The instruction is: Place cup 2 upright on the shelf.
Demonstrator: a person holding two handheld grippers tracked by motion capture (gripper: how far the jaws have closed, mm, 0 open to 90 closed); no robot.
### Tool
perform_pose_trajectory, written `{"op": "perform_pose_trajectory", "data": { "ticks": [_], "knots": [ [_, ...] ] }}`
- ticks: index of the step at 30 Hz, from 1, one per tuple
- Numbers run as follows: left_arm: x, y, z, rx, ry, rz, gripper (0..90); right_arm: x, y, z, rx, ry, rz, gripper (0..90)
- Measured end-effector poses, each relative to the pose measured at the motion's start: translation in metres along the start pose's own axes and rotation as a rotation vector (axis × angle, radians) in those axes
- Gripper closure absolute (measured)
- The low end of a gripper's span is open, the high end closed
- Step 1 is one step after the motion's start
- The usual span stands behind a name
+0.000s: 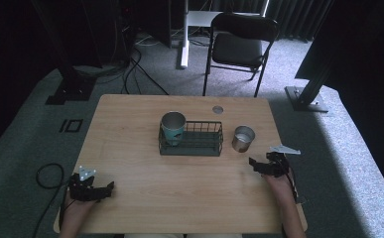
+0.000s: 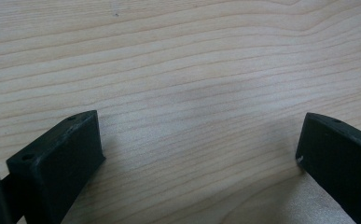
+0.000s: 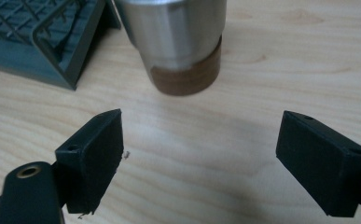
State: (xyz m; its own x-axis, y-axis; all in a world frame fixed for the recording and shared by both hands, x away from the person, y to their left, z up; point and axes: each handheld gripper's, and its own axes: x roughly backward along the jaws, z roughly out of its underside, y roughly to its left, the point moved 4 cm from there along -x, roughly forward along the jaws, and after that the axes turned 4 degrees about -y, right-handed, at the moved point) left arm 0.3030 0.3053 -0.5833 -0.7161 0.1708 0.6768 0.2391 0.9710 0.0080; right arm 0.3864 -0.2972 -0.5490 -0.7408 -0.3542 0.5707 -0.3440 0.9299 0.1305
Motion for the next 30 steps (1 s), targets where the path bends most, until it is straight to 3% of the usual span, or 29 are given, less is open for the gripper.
{"op": "perform_pose_trajectory", "data": {
  "ticks": [13,30],
  "knots": [
    [0.000,0.000,0.000,0.000,0.000,0.000,0.9,-0.012,0.003,-0.022,-0.016,-0.028,-0.014,14.7],
    [0.000,0.000,0.000,0.000,0.000,0.000,1.0,-0.034,0.008,-0.042,0.015,-0.034,-0.012,13.2]
  ]
}}
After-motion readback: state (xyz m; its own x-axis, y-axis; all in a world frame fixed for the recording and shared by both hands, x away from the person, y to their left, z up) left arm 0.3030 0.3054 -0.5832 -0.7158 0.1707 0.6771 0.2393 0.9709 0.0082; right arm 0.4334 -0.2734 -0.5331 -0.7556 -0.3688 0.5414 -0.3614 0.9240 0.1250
